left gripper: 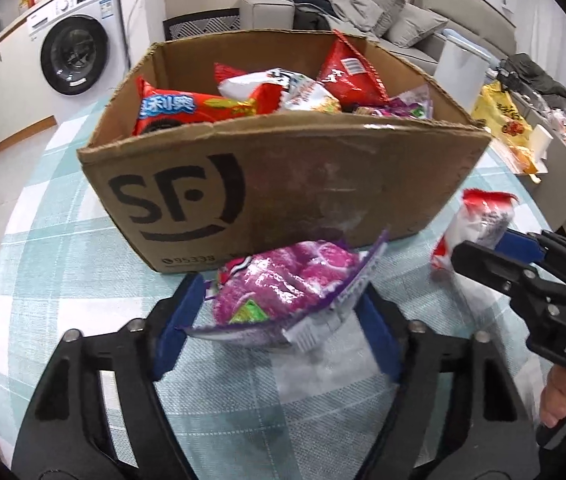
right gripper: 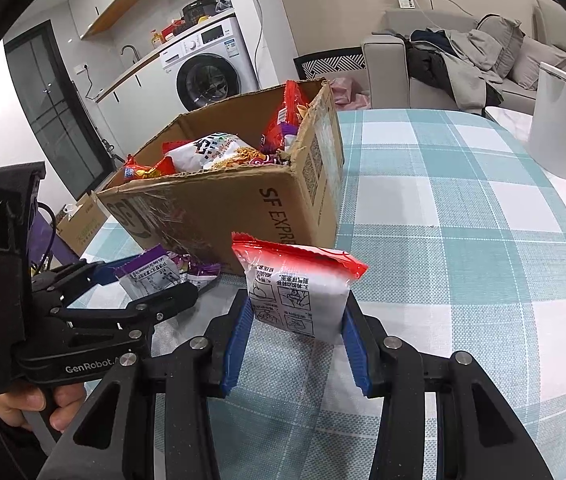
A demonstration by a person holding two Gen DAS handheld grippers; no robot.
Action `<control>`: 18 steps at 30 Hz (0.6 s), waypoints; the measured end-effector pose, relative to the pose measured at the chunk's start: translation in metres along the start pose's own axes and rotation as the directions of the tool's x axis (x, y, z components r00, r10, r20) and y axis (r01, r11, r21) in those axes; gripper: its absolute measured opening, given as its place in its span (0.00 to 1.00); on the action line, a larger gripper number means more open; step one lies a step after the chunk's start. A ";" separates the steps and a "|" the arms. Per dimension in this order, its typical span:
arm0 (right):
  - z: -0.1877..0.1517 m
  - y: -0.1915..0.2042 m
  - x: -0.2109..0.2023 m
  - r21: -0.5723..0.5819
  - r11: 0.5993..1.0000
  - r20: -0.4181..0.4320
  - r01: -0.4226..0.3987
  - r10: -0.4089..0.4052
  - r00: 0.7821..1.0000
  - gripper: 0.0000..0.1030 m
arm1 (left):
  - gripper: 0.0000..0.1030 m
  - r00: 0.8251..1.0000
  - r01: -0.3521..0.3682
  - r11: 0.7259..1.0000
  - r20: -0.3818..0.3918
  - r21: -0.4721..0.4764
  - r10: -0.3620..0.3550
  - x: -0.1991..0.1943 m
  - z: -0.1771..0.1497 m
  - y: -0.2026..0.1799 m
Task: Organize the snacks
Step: 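Grasp the white-red bag with the right gripper while the left gripper grasps the purple bag, then lift both held bags and carry them over the cardboard box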
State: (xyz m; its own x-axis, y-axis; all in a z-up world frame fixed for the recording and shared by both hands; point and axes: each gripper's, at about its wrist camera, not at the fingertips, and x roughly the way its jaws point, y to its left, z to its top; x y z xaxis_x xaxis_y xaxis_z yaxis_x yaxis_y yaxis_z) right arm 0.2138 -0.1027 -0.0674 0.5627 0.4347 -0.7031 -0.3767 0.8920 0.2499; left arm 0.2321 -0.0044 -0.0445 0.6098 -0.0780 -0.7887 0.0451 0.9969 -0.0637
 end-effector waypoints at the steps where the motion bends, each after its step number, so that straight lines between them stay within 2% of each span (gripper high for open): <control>1: 0.000 0.000 0.000 0.000 1.000 0.000 0.000 0.000 1.000 0.43 | 0.66 1.000 0.004 1.000 0.004 0.000 -0.004 0.000 0.000 0.000; 6: 0.000 0.001 0.000 0.000 1.000 0.002 0.002 -0.002 1.000 0.43 | 0.60 0.999 0.017 1.000 0.029 -0.011 -0.016 -0.007 -0.005 0.003; 18: 0.001 0.007 -0.003 -0.015 1.000 0.011 -0.005 0.006 1.000 0.43 | 0.59 0.993 0.064 0.998 0.100 0.011 -0.065 -0.042 -0.025 0.011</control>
State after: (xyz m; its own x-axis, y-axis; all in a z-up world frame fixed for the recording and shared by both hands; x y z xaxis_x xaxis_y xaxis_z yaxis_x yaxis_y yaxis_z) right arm 0.2102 -0.0978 -0.0632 0.5685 0.4409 -0.6946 -0.3904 0.8877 0.2440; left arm 0.1869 0.0098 -0.0276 0.6820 -0.1421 -0.7174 0.0928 0.9898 -0.1079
